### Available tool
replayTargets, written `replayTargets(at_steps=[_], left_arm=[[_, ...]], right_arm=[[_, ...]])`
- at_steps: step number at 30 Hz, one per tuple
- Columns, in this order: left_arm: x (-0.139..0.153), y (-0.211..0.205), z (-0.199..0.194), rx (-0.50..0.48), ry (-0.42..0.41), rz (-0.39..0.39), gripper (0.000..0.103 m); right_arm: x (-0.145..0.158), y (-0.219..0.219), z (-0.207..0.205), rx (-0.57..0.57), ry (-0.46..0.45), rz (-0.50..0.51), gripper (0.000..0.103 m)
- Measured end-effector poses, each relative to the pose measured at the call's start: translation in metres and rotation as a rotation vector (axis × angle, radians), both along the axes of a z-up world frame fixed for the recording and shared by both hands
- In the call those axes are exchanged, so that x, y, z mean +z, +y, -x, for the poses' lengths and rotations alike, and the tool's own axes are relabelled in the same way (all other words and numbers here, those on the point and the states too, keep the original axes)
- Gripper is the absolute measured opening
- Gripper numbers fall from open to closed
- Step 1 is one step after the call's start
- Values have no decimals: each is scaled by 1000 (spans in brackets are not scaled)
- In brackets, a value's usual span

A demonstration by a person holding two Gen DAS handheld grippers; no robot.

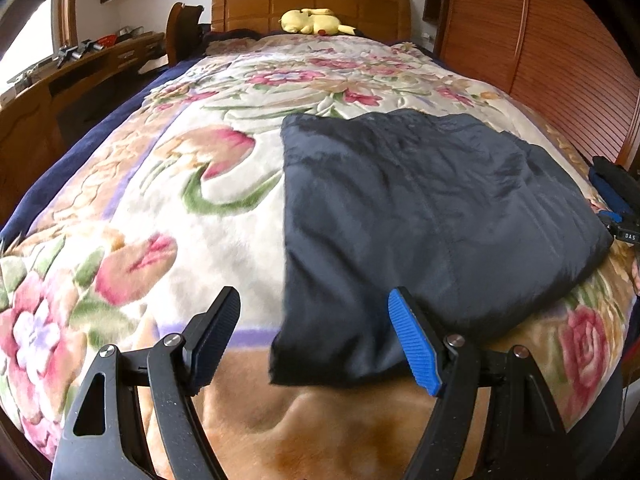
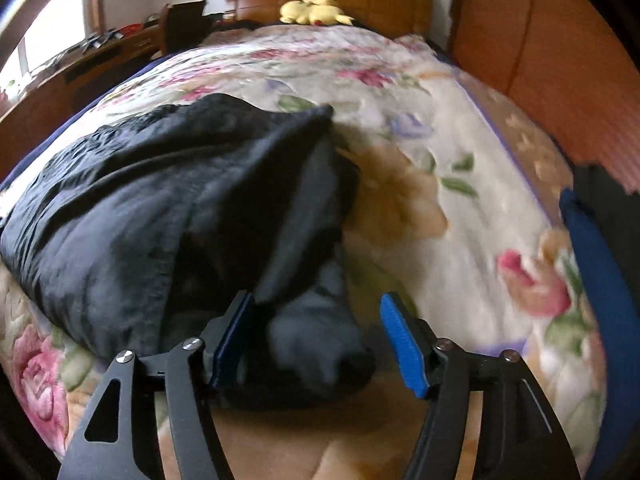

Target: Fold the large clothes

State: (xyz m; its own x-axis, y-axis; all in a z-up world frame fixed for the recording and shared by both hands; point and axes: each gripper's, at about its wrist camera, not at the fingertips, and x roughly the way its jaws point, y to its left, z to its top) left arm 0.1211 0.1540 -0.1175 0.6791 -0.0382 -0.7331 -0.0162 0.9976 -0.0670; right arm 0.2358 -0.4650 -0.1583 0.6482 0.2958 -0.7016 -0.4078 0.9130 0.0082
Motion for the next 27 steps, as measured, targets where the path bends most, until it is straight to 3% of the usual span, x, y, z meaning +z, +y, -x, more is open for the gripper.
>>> replayTargets(at_steps=[6, 16, 20, 23, 25, 27], left_arm=[[-17, 8, 4, 14, 32, 19, 78], [-18, 7, 10, 18, 17, 27, 77], [-19, 7, 11, -1, 22, 79, 57], [-19, 5, 13, -5, 24, 107, 45], [-18, 1, 12, -18, 29, 103, 36], [-15, -3, 11, -26, 31, 89, 17]], right_arm=[[-11, 1, -5, -18, 36, -25, 74], [-26, -9, -12, 19, 125, -124, 74], [-24, -12, -8, 40, 132, -125, 74], [-25, -14, -1, 53, 133, -133, 65], [-24, -11, 3, 82, 133, -140, 47], [-22, -7, 6, 112, 135, -148, 27]])
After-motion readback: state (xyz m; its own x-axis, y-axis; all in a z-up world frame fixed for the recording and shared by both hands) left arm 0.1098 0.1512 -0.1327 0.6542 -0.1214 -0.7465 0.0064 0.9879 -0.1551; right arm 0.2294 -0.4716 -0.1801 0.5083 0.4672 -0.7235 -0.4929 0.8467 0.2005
